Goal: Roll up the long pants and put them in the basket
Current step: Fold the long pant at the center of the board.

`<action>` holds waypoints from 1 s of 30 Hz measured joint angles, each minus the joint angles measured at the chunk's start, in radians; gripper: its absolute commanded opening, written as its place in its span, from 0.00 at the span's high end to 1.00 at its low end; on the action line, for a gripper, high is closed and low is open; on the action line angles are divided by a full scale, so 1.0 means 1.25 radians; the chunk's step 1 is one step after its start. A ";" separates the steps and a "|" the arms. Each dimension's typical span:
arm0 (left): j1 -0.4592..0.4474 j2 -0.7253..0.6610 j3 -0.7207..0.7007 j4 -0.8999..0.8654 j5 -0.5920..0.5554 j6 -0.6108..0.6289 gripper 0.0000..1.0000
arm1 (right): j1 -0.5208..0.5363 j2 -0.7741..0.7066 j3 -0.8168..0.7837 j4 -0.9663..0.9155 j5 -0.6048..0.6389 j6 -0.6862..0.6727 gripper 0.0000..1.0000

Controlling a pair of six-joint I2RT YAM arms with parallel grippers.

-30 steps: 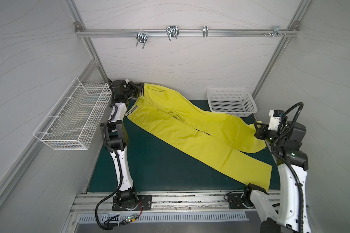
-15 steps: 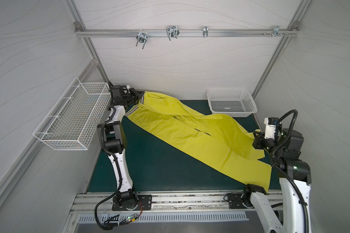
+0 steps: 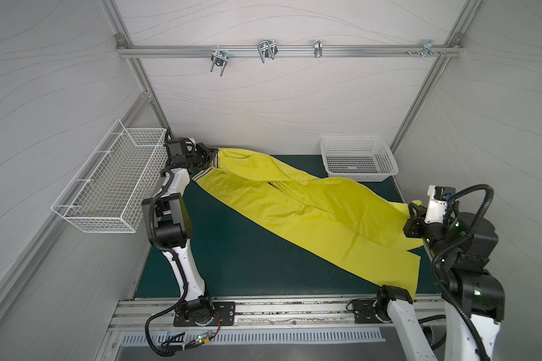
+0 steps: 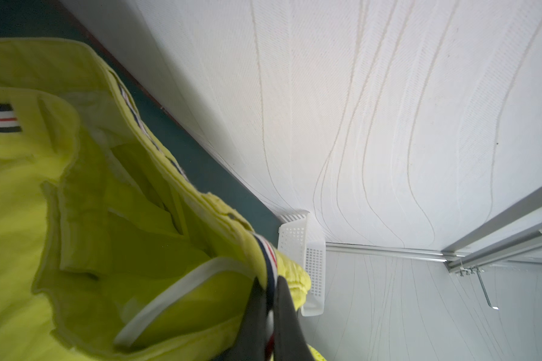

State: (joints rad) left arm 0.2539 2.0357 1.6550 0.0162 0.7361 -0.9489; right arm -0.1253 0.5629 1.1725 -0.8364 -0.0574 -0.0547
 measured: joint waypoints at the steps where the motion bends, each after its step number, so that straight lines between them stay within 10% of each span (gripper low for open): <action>1: 0.000 -0.003 -0.006 0.004 -0.002 0.000 1.00 | 0.006 -0.008 0.004 -0.005 0.011 -0.005 1.00; 21: -0.029 0.097 0.199 0.058 -0.008 -0.139 1.00 | -0.041 0.161 -0.028 0.125 0.198 -0.081 1.00; 30: 0.001 0.068 0.067 0.323 0.027 -0.285 1.00 | -0.052 0.053 0.075 0.145 0.095 -0.082 1.00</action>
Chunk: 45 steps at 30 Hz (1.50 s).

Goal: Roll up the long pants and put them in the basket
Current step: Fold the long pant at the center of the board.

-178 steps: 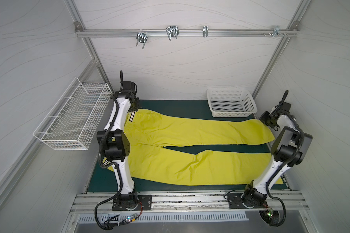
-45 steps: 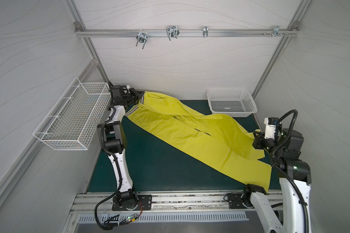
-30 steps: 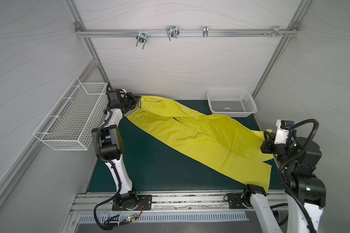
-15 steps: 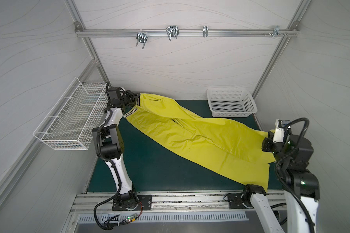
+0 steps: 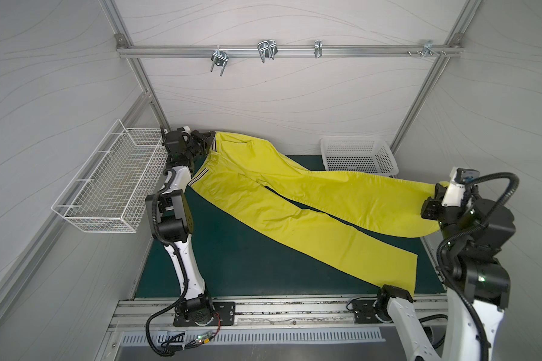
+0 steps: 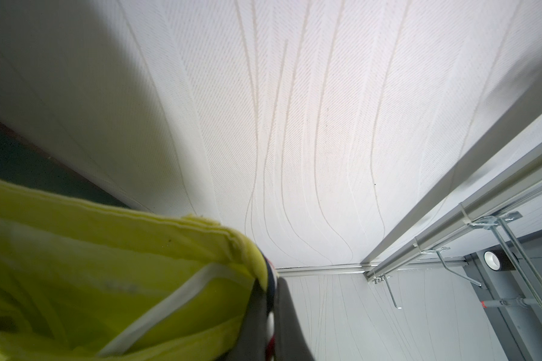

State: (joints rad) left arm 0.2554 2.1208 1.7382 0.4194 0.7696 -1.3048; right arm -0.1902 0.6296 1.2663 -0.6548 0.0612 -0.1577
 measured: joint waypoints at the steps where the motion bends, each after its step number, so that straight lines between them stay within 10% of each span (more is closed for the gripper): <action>1: 0.000 -0.002 -0.001 0.007 0.007 -0.001 1.00 | 0.009 -0.022 0.001 -0.006 -0.015 0.000 1.00; 29: -0.155 0.158 0.356 -0.200 0.029 0.026 1.00 | 0.002 0.122 -0.018 -0.084 0.096 -0.013 1.00; 37: -0.032 -0.052 -0.003 -0.046 0.038 -0.019 1.00 | 0.086 0.029 0.098 -0.143 0.087 -0.041 1.00; 45: -0.016 -0.142 -0.067 -0.125 0.006 0.099 1.00 | 0.113 -0.093 0.046 -0.221 0.034 -0.039 1.00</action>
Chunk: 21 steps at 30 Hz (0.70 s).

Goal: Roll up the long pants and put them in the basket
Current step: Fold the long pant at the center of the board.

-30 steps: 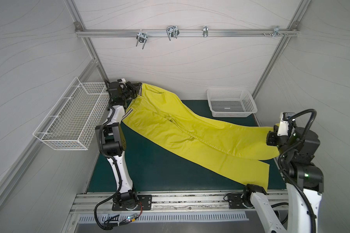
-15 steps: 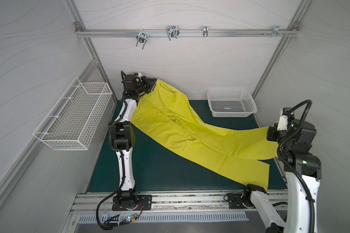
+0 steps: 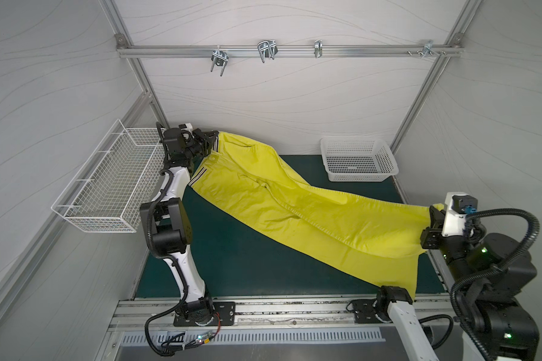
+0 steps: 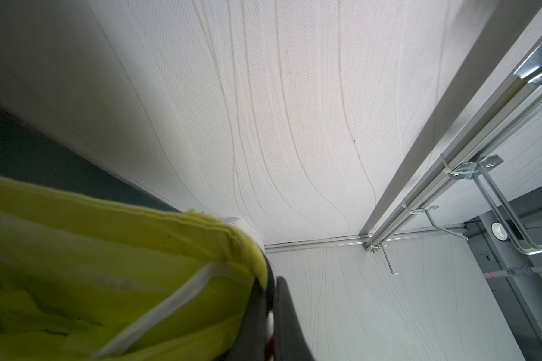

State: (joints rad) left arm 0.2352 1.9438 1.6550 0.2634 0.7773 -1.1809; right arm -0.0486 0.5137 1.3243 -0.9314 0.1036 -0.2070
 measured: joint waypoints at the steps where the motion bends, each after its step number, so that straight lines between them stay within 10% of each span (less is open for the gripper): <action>1: 0.003 -0.006 -0.004 -0.009 -0.004 0.011 1.00 | 0.004 -0.002 -0.009 -0.012 0.000 0.000 1.00; 21: -0.067 0.017 0.057 -0.116 -0.066 0.085 1.00 | 0.048 0.003 -0.172 0.006 0.129 0.022 1.00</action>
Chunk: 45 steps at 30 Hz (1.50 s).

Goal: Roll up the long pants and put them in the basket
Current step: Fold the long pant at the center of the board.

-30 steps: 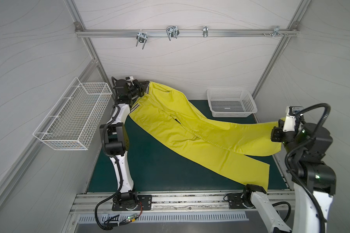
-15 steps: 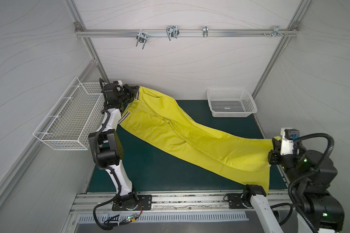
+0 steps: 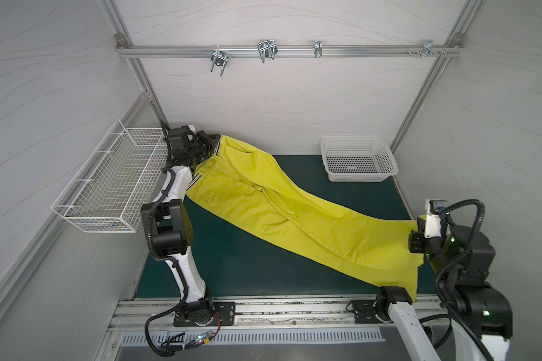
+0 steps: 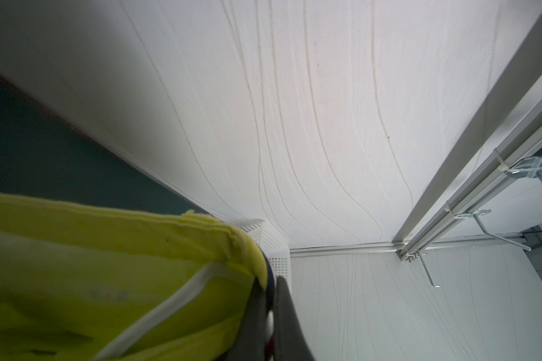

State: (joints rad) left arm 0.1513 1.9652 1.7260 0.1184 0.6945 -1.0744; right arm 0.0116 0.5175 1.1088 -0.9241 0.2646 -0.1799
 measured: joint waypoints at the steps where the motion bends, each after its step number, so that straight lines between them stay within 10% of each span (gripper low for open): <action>1: -0.019 0.018 0.036 -0.009 -0.007 0.000 1.00 | -0.006 0.020 -0.011 0.019 0.010 0.000 1.00; 15: -0.141 0.410 0.614 -0.103 -0.020 -0.144 1.00 | -0.188 0.256 0.101 0.152 -0.019 0.033 1.00; 26: 0.054 0.165 0.101 0.207 0.061 -0.296 1.00 | -0.105 0.061 0.141 0.110 -0.132 0.049 1.00; 45: 0.028 0.110 -0.018 0.103 0.050 -0.127 1.00 | -0.024 -0.045 0.005 -0.047 -0.071 0.041 1.00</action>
State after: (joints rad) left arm 0.1867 2.1029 1.7031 0.2474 0.7570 -1.2335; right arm -0.0185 0.4610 1.1149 -0.9825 0.1761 -0.1291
